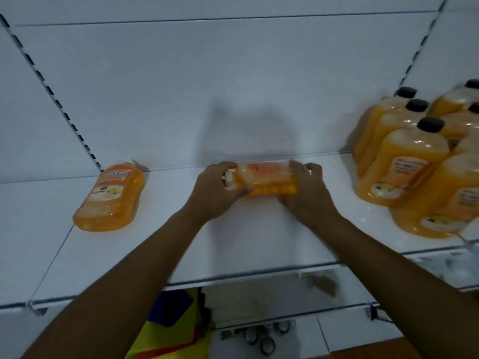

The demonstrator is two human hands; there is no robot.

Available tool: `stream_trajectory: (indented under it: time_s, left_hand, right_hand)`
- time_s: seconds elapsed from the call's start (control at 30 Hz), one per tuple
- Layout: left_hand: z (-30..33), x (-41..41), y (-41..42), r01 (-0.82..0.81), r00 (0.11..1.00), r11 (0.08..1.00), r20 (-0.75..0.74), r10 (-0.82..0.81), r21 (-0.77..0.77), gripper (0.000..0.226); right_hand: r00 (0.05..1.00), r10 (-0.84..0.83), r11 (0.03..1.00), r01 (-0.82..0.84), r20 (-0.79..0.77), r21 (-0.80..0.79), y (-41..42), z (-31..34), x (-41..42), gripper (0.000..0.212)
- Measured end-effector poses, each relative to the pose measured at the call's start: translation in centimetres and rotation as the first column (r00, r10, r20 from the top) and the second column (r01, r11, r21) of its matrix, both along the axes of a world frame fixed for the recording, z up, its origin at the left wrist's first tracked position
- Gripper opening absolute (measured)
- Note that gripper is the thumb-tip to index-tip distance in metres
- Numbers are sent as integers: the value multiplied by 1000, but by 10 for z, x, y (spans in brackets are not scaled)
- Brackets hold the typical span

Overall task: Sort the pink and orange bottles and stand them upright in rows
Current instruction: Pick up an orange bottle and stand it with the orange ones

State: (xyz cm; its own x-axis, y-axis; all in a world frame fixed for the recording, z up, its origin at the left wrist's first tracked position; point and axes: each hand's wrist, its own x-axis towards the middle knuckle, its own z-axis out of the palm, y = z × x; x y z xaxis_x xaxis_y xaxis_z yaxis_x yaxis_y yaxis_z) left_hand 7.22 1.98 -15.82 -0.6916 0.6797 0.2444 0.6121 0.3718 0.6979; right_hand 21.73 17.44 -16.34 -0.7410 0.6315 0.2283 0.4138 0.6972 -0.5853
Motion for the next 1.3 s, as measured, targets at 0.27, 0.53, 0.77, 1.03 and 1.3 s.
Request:
stream_trajectory:
  time_s: [0.27,0.53,0.77,1.03,1.3]
  left_hand:
    - [66,96,-36,136,990,941,-80,-117,310,43]
    - [81,204,-1,461,882,830,-60,-467,316,63]
    - [68,319,93,640,764,721,-124,-633,266,71]
    - [65,444,199,685,723,660,-172,-670,309,65]
    - [70,471,309,685,729,683,-233,-644,253,62]
  right_hand:
    - [996,-85,995,86,-30,43,-70,21,108,54]
    - [964,-186,967,145,-191,-211,-83,31,239,44]
    - [928,-319,908,241,-193,-342,-34,21,362,34]
    - [873,-458,870,401,-169,-288,53,24,475,39]
    - [852,-497,858,453,-163,-243,177,8,484,42]
